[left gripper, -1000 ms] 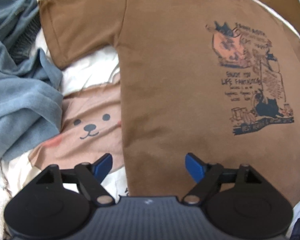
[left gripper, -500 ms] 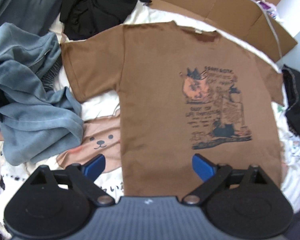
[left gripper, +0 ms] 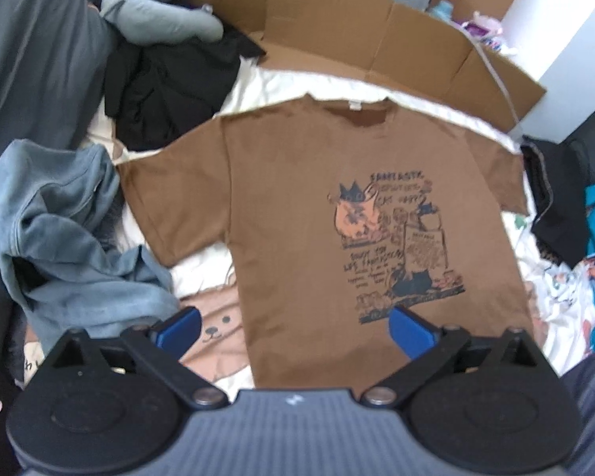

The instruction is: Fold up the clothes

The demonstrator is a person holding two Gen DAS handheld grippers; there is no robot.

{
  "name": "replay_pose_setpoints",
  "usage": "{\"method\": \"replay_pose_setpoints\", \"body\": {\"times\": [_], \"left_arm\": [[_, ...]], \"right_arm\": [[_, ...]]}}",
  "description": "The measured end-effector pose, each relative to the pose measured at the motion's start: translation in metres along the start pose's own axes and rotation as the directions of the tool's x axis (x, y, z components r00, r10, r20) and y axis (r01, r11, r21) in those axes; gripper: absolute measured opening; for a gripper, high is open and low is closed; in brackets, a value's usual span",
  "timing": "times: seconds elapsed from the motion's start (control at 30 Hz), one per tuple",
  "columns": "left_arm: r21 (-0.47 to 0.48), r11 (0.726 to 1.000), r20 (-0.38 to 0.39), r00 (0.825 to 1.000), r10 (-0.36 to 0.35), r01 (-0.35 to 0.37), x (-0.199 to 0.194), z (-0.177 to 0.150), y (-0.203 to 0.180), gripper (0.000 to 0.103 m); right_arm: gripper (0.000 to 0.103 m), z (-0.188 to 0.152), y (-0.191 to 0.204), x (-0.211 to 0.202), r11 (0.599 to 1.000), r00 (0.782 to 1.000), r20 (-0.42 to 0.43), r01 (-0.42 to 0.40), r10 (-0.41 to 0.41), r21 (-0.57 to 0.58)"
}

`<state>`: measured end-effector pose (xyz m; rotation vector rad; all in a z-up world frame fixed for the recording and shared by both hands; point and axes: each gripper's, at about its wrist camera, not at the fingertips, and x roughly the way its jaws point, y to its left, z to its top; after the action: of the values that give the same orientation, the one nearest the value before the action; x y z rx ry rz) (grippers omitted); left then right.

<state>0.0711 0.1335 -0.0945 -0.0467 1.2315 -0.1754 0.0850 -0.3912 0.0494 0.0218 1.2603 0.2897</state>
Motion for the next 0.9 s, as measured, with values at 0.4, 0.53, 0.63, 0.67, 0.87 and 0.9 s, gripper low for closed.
{"method": "replay_pose_setpoints", "body": {"times": [0.4,0.53,0.63,0.67,0.87,0.9], "left_arm": [[0.064,0.998,0.001,1.0,-0.024,0.024,-0.021,0.014,0.027,0.102],[0.048,0.998,0.013,0.999,-0.052,0.051,-0.034,0.019,0.036,0.102],[0.05,0.998,0.034,0.999,-0.041,0.039,-0.042,0.024,0.037,0.102],[0.05,0.998,0.036,0.998,-0.041,0.039,-0.044,0.026,0.036,0.102],[0.038,0.999,0.084,0.996,-0.029,0.026,-0.053,0.037,0.022,0.102],[0.032,0.999,0.092,0.995,-0.028,0.025,-0.054,0.038,0.019,0.102]], "right_arm": [[0.087,-0.021,0.011,-0.018,0.978,0.991,0.102,0.059,-0.081,0.2],[0.087,-0.029,0.016,-0.031,0.974,0.982,0.175,0.025,-0.066,0.225],[0.087,-0.031,0.021,-0.041,0.975,0.97,0.221,0.048,-0.097,0.219],[0.087,-0.03,0.021,-0.043,0.974,0.967,0.234,0.048,-0.101,0.223],[0.087,-0.032,0.015,-0.046,0.97,0.933,0.344,0.024,-0.108,0.24],[0.087,-0.032,0.014,-0.044,0.972,0.926,0.36,0.03,-0.116,0.234]]}}
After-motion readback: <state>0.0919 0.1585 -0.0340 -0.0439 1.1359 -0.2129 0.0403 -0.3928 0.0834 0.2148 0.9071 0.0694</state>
